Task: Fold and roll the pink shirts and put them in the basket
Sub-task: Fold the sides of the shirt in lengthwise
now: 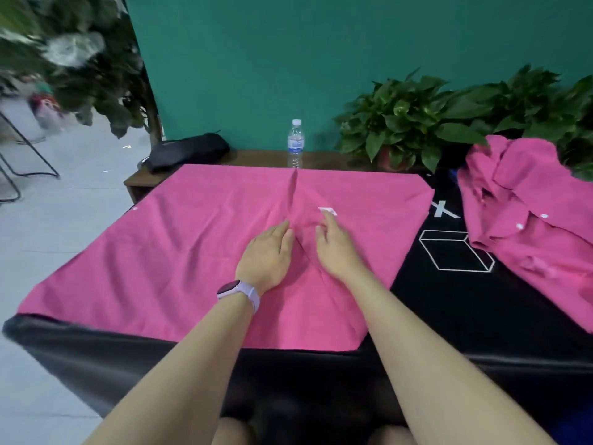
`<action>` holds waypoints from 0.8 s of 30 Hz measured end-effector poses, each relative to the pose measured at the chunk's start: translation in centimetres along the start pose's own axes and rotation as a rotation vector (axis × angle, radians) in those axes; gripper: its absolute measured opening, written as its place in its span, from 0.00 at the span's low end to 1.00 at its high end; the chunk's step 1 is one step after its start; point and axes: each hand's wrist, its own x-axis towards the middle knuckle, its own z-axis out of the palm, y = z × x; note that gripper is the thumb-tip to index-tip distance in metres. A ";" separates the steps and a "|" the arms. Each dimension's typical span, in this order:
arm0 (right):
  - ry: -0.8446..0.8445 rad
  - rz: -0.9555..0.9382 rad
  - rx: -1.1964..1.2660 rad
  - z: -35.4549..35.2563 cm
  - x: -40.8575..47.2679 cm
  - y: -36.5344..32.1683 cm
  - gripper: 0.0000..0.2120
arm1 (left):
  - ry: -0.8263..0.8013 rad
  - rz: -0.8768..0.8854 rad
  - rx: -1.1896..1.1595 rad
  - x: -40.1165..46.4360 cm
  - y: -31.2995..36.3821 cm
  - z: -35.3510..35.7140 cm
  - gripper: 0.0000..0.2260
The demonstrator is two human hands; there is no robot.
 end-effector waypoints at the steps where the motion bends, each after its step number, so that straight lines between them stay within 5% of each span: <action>1: -0.015 -0.113 -0.210 0.9 -0.1 0.7 0.22 | -0.001 0.008 0.030 0.1 0.0 0.1 0.22; 3: -0.037 -0.248 -0.428 1.8 0.1 1.2 0.23 | 0.030 0.008 0.039 0.3 0.1 0.2 0.21; 8: -0.142 -0.210 -0.588 1.8 0.3 1.1 0.27 | 0.231 -0.092 -0.151 0.2 0.1 -0.3 0.17; 14: -0.256 -0.077 -0.715 1.9 -0.5 -1.0 0.31 | 0.122 -0.239 0.413 -1.7 -0.1 -1.6 0.18; 18: -0.357 -0.044 -0.799 3.9 -2.4 -4.8 0.37 | 0.082 -0.405 0.430 -4.6 -7.7 -7.2 0.22; 24: -0.499 -0.381 -0.665 11.7 -6.6 -11.3 0.34 | 0.100 -0.657 0.489 -12.1 -18.3 -16.1 0.28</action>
